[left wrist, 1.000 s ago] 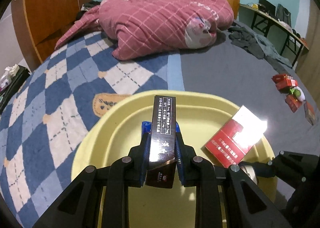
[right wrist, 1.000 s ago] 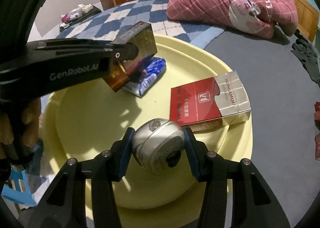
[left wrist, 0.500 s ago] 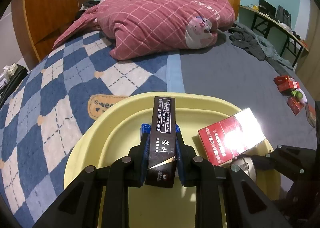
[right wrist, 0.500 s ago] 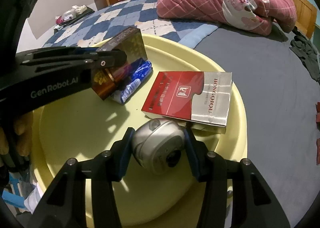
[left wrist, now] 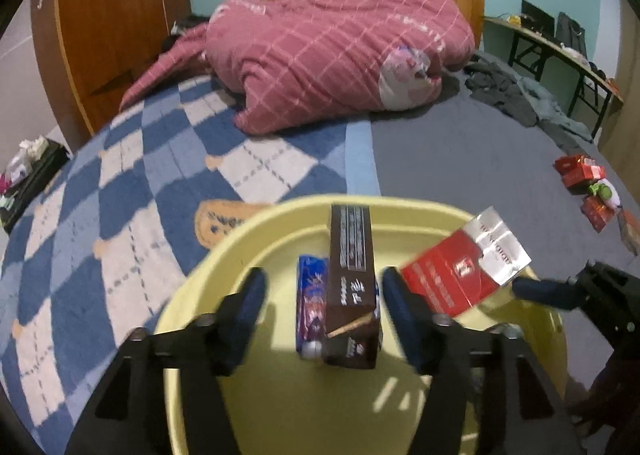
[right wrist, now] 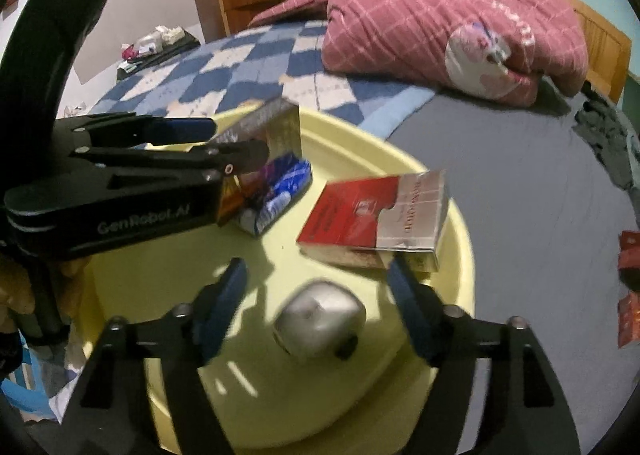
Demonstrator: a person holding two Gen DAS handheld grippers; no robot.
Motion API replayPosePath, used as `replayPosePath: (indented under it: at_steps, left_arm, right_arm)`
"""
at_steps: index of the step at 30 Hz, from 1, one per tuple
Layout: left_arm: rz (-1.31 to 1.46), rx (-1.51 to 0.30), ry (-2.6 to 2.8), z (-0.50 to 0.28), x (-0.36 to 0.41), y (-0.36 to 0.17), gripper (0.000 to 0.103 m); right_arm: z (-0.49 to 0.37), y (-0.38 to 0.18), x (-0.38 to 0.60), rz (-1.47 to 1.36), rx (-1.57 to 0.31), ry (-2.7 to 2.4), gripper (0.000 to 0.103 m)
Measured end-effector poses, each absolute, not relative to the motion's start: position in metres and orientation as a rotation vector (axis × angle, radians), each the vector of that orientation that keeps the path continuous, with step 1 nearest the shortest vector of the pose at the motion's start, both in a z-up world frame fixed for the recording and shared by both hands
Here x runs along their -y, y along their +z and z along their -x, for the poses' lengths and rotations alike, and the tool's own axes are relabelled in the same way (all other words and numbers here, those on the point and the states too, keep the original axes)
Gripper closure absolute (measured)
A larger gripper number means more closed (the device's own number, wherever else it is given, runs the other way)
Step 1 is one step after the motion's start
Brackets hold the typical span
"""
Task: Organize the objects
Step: 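Lower the brown box into the basin with the left tool while the right tool lowers the speaker, then move both open tools back toward the red boxes on the bed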
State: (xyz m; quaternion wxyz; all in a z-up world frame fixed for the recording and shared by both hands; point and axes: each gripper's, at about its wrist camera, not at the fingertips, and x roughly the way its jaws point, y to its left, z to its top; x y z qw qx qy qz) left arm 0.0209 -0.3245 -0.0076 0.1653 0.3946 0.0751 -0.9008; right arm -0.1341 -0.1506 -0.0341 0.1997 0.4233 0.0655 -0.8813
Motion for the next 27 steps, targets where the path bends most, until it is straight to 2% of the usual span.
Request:
replayPosePath:
  at_steps: [1, 3, 4, 7, 20, 27]
  left_arm:
    - [-1.102, -0.212, -2.563, -0.023, 0.325, -0.004, 0.016]
    - [-1.031, -0.235, -2.556, -0.029, 0.327, 0.007, 0.005]
    - [-1.0, -0.273, -2.555, -0.033, 0.33, 0.013, 0.0]
    - [-1.01, -0.328, -2.554, -0.037, 0.333, 0.018, 0.0]
    - [-1.049, -0.227, -2.578, -0.039, 0.311, 0.034, 0.0]
    - [-1.044, -0.23, -2.63, -0.048, 0.294, 0.04, 0.0]
  right_arm:
    - [0.134, -0.031, 0.149, -1.169, -0.173, -2.477, 0.012]
    - [0.133, -0.023, 0.143, -1.151, -0.128, -2.496, 0.0]
    - [0.133, -0.021, 0.14, -1.147, -0.108, -2.502, 0.0]
    - [0.131, -0.013, 0.133, -1.138, -0.085, -2.532, 0.0]
    - [0.128, -0.001, 0.111, -1.159, -0.046, -2.575, 0.0]
    - [0.117, 0.003, 0.062, -1.18, 0.025, -2.646, 0.0]
